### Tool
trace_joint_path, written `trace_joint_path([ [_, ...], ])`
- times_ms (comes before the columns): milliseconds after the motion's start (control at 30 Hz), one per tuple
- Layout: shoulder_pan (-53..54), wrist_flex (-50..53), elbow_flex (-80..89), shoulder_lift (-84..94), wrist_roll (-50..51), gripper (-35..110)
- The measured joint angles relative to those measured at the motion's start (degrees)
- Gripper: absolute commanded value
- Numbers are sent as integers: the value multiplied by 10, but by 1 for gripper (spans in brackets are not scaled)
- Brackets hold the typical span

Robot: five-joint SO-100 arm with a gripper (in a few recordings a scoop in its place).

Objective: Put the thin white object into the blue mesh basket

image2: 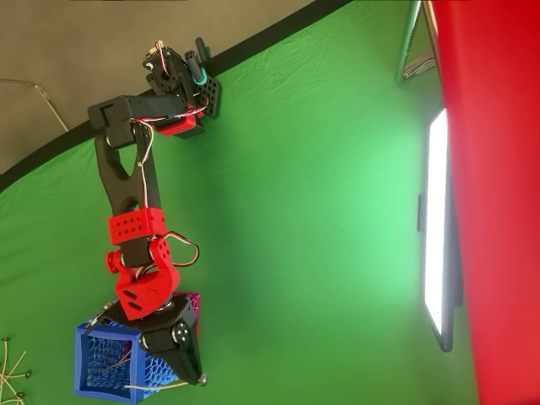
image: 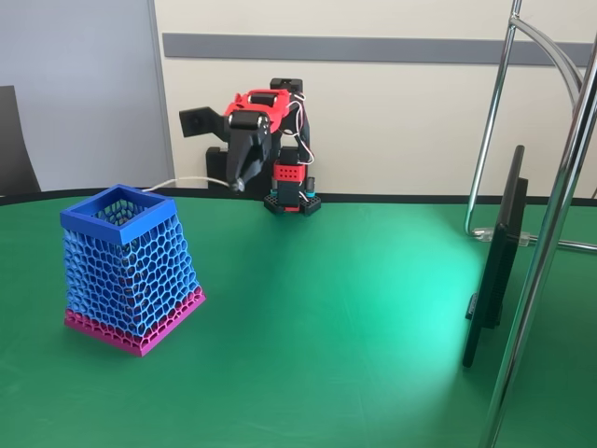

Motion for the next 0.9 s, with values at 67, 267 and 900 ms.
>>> trace_joint_path([
  [67,30,-14,2,14,78,0],
  [267,112,-20,7,23,283,0],
  [900,207,-187,344,224,386,19],
])
